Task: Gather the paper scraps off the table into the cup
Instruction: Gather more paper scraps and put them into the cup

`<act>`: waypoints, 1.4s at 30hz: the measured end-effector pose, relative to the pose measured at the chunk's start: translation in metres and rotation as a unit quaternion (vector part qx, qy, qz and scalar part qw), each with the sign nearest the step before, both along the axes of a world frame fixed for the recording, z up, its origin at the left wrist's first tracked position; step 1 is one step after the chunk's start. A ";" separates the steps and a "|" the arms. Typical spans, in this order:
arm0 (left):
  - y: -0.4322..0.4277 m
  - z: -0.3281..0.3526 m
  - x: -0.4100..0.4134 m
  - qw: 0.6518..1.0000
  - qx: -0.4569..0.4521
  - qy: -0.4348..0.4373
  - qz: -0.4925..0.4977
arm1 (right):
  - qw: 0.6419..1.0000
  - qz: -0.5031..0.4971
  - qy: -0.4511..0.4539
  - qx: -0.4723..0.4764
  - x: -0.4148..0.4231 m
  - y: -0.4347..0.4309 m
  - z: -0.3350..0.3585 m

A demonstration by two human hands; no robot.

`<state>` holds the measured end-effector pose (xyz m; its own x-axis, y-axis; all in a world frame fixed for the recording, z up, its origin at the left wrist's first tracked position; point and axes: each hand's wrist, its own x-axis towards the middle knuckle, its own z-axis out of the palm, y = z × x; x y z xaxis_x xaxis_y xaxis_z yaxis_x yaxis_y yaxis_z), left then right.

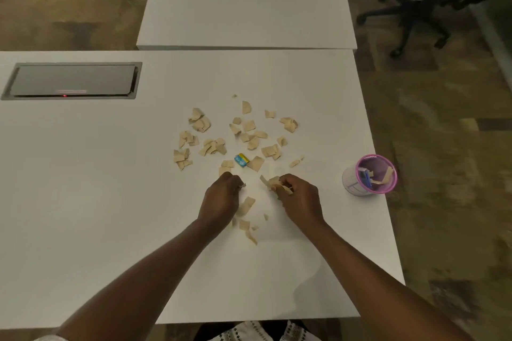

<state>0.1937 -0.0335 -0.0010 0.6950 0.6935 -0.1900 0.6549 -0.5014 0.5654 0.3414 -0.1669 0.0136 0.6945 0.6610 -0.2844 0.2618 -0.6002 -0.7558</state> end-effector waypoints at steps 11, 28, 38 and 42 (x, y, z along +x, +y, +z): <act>-0.061 0.063 0.131 0.985 -0.086 -0.141 -0.041 | 0.987 -0.126 -0.095 0.026 0.095 -0.075 0.049; -0.127 0.080 0.236 0.974 -0.132 -0.049 -0.180 | 0.979 -0.127 -0.107 -0.116 0.159 -0.115 0.056; -0.118 0.074 0.213 0.973 -0.070 -0.087 -0.200 | 0.981 -0.121 -0.151 -0.024 0.140 -0.122 0.070; -0.104 0.065 0.181 0.981 -0.038 -0.062 -0.180 | 0.986 -0.070 -0.153 0.013 0.113 -0.111 0.066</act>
